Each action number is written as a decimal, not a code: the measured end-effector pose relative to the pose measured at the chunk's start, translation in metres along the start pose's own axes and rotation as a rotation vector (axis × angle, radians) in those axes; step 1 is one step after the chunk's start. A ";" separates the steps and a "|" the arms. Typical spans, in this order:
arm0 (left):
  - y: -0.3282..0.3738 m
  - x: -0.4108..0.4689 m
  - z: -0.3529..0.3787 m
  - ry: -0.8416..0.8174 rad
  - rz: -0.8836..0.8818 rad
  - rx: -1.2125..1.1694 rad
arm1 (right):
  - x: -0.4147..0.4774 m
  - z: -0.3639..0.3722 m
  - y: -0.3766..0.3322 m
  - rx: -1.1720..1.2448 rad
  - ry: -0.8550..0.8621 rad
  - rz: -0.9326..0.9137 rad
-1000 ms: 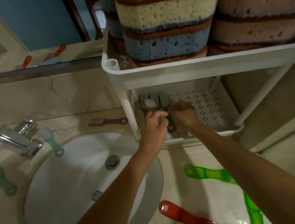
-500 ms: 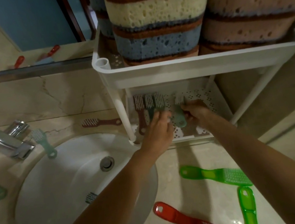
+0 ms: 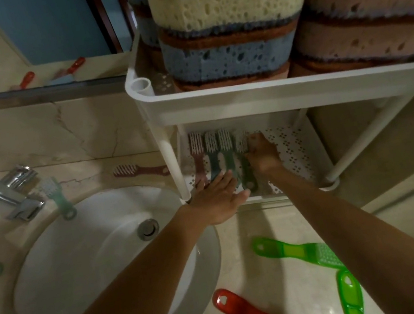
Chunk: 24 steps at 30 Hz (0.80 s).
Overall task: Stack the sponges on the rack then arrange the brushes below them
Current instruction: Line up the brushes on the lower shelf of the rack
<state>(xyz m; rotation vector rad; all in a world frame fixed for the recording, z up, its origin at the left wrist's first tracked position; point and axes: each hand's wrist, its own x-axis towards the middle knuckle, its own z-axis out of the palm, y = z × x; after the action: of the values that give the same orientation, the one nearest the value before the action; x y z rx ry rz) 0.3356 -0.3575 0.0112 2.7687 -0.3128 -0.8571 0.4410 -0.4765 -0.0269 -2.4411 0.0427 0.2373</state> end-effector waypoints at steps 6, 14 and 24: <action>0.000 0.000 0.002 0.007 -0.014 -0.047 | 0.004 0.001 -0.001 0.053 0.063 0.049; -0.003 0.003 0.002 0.043 0.006 -0.014 | 0.005 0.003 -0.005 -0.028 0.087 0.069; 0.011 -0.019 0.008 0.379 -0.006 -0.188 | -0.057 -0.023 0.008 0.144 0.170 -0.080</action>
<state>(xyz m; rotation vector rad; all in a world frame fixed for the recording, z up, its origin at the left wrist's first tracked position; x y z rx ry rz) 0.3141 -0.3636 0.0182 2.6787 -0.1469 -0.3275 0.3878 -0.4985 -0.0043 -2.3077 0.0355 -0.0094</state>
